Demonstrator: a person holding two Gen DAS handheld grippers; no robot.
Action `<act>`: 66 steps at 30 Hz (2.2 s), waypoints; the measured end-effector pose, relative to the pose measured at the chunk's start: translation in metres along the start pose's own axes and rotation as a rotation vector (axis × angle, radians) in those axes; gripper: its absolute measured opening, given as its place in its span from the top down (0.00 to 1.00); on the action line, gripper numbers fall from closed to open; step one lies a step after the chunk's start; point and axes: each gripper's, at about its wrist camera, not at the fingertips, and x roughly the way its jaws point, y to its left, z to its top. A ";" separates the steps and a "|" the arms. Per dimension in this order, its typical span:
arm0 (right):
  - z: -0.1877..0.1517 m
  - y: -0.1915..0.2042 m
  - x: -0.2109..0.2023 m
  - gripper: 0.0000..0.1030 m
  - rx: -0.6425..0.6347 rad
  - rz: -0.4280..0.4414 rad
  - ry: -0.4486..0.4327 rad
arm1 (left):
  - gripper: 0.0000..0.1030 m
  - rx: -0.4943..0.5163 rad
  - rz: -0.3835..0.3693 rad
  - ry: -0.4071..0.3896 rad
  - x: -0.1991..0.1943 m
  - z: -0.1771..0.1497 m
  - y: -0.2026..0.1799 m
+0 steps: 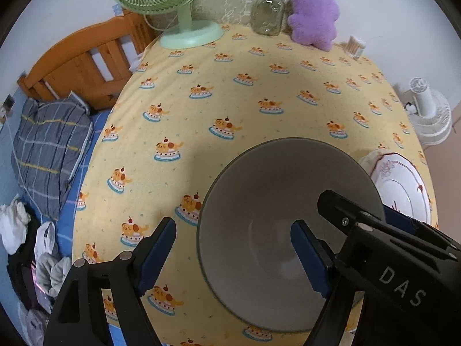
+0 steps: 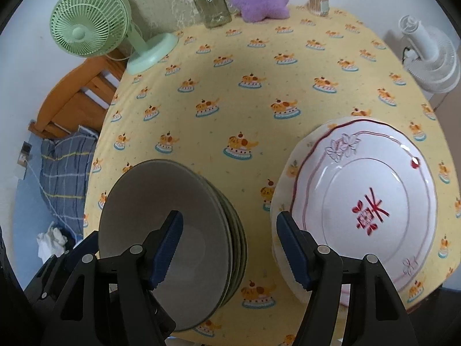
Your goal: Organize plates and bowls
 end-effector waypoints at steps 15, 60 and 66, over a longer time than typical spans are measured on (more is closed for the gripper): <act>0.011 0.008 0.036 0.54 -0.112 0.097 0.125 | 0.19 -0.056 0.090 0.090 0.021 -0.001 -0.005; -0.012 0.026 0.021 0.54 -0.008 -0.056 0.086 | 0.49 0.104 -0.244 0.087 0.016 -0.005 0.020; -0.015 0.038 0.002 0.54 0.032 -0.082 0.040 | 0.49 0.142 -0.277 0.067 0.001 -0.001 0.027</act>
